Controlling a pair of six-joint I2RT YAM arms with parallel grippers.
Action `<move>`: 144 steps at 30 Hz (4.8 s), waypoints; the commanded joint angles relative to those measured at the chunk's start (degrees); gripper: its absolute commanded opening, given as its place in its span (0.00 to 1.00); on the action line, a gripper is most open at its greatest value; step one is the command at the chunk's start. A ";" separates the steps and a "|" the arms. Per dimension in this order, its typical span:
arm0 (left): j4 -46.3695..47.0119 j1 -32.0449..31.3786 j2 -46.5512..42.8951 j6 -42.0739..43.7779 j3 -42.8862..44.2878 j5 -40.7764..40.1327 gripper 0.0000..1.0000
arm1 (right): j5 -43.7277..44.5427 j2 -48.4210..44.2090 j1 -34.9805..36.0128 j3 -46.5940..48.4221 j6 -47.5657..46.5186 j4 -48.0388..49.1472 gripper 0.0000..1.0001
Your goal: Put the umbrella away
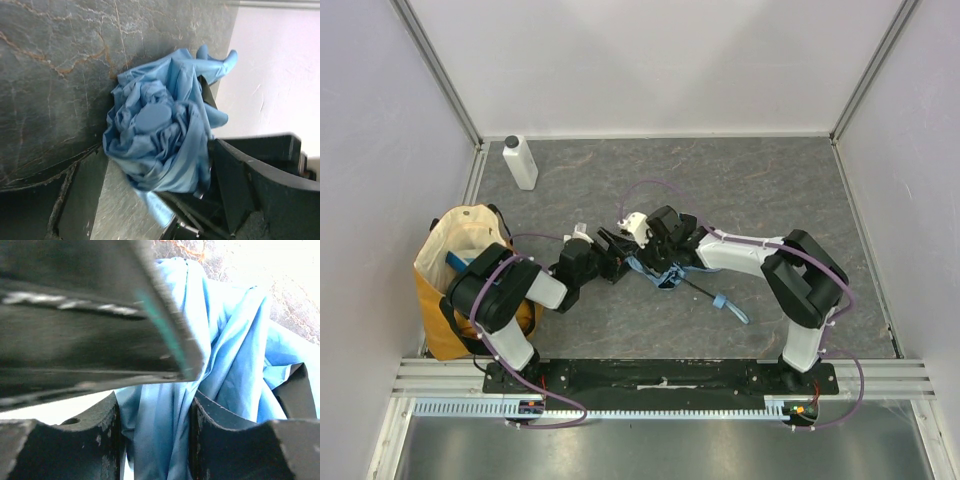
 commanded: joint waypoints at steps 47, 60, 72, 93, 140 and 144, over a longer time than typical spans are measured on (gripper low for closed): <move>17.93 -8.51 18.02 -7.16 -3.98 -16.26 0.84 | -54.91 9.21 -15.90 -2.25 21.92 8.77 0.00; 22.94 -8.78 17.66 -6.53 -9.52 -16.35 0.92 | -56.05 2.79 -15.89 -3.91 28.50 15.34 0.00; 17.05 -9.83 16.44 -2.58 -1.87 -14.51 0.91 | -57.28 3.05 -11.33 -5.06 26.76 15.10 0.00; 28.83 -9.39 17.84 -1.26 -6.53 -14.85 0.02 | -34.02 -4.75 -12.82 -8.23 25.96 3.78 0.36; 14.85 -9.39 -7.47 13.32 -10.48 -17.58 0.02 | -21.03 -40.71 -15.96 -27.74 47.93 2.70 0.00; 19.50 -9.48 -5.98 15.53 -11.71 -16.61 0.02 | -32.56 -40.38 -20.28 -28.17 54.60 12.25 0.00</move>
